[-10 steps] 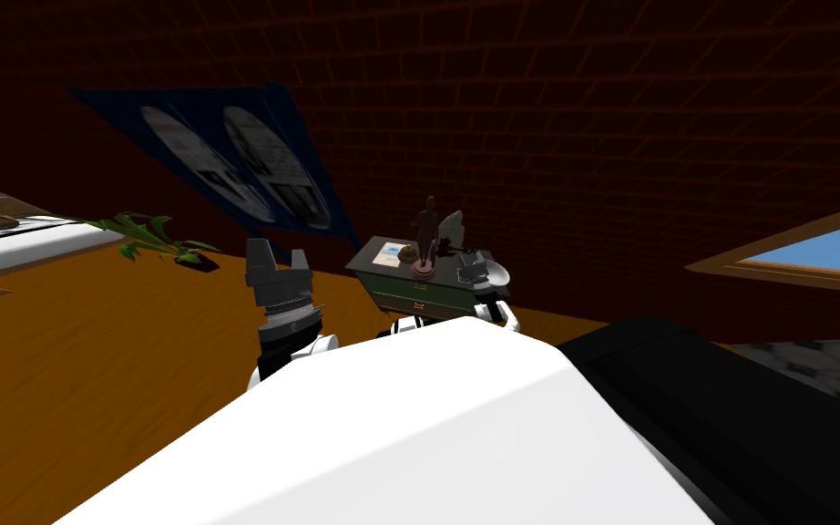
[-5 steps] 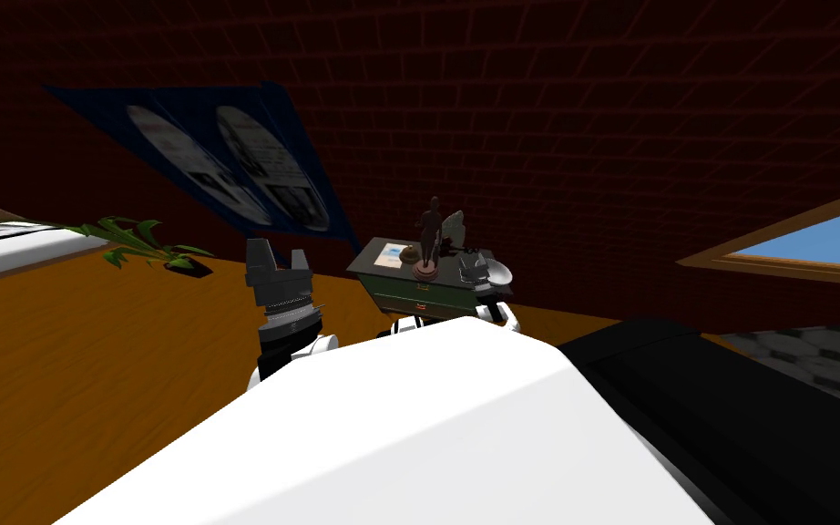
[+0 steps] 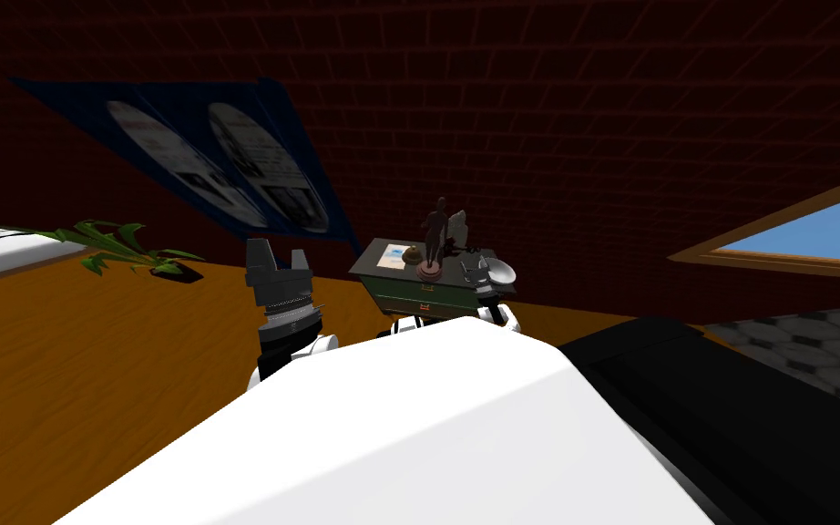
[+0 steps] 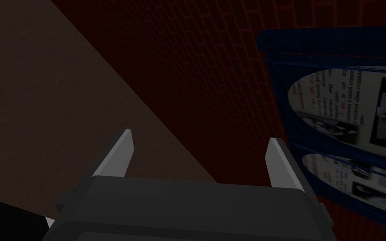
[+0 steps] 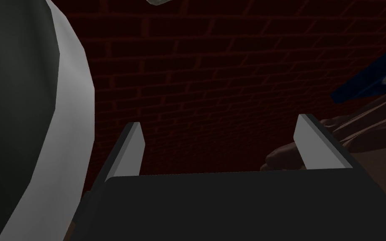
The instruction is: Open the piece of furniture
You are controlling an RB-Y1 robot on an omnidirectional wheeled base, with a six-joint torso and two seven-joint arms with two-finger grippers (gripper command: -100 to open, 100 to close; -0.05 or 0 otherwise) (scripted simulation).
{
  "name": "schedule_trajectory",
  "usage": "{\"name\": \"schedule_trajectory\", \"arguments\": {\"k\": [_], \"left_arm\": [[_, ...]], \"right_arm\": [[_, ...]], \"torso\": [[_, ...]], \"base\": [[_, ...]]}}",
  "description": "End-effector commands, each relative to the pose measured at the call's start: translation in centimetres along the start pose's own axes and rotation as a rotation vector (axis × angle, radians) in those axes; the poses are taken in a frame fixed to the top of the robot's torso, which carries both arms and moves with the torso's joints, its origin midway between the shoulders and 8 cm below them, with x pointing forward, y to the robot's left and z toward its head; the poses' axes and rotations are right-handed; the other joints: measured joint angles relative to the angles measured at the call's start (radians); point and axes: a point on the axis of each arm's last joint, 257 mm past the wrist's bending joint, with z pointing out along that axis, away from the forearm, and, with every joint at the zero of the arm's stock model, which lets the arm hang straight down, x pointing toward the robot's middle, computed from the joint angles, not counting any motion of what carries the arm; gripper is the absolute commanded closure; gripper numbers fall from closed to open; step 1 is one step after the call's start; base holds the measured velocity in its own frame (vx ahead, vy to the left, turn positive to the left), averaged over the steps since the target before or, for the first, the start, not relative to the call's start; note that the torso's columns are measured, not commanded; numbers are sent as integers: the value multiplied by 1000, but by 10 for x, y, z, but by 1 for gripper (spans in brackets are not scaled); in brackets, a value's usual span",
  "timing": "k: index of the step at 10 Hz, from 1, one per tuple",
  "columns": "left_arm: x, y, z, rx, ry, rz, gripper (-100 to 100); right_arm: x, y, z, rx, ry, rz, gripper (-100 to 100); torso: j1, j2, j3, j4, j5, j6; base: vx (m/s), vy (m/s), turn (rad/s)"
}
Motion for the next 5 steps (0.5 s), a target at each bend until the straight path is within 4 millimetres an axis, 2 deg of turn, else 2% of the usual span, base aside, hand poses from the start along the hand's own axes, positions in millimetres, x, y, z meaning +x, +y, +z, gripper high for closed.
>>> {"name": "schedule_trajectory", "arguments": {"k": [1,5], "left_arm": [[0,0,0,0,0,0,0],[0,0,0,0,0,0,0]], "right_arm": [[11,-5,-7,1,11,-83,-100],[26,-8,-16,3,37,-185,-100]], "torso": [[-1,0,0,0,0,0],[1,0,0,0,0,1]], "base": [[34,53,-80],[17,60,-54]]}}
